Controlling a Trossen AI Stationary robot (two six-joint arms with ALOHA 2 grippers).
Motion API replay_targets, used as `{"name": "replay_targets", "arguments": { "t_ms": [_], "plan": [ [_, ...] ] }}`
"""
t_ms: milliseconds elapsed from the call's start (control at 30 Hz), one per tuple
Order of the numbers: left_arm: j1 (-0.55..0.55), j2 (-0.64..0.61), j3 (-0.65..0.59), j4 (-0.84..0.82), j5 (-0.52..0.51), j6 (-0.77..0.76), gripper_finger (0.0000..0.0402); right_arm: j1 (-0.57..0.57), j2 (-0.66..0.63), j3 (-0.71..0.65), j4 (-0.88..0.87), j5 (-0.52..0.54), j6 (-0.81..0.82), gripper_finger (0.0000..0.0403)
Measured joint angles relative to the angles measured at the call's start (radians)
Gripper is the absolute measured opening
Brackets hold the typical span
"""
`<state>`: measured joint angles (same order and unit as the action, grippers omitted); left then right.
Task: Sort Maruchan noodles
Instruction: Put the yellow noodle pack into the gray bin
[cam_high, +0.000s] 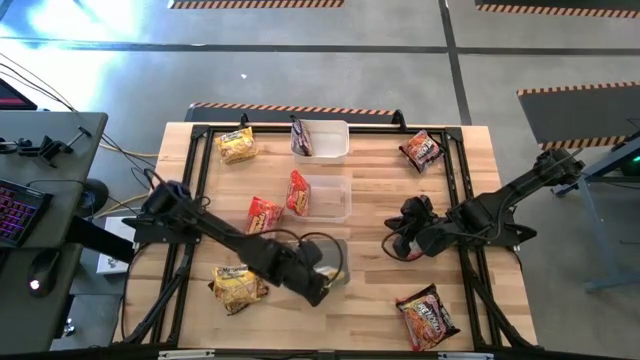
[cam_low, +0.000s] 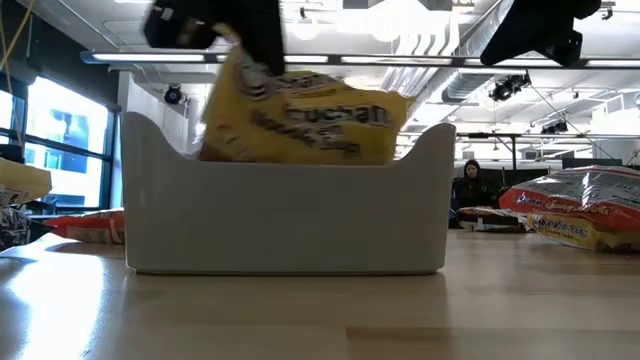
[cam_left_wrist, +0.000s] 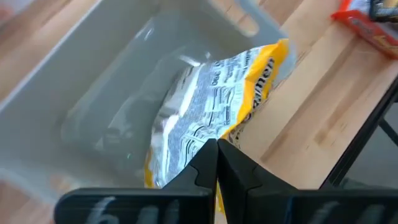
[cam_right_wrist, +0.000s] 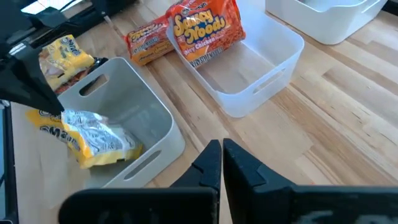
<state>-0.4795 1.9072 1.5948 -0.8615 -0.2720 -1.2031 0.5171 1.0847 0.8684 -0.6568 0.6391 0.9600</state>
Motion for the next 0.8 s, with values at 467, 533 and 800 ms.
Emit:
{"name": "replay_targets", "arguments": {
  "t_ms": [467,533,800],
  "plan": [
    [-0.031,-0.011,-0.001,-0.010,-0.083,-0.157,0.0000,-0.029,0.087,0.002,0.360,-0.353,-0.389,0.0047],
    [-0.031,-0.014,-0.001,-0.008,-0.081,-0.157,0.0000,-0.049,0.139,0.002,0.432,-0.471,-0.484,0.0079],
    [-0.031,-0.032,0.000,-0.012,-0.097,-0.174,0.0000,-0.138,0.379,0.002,0.766,-0.695,-0.762,0.0202]
  ]
}}
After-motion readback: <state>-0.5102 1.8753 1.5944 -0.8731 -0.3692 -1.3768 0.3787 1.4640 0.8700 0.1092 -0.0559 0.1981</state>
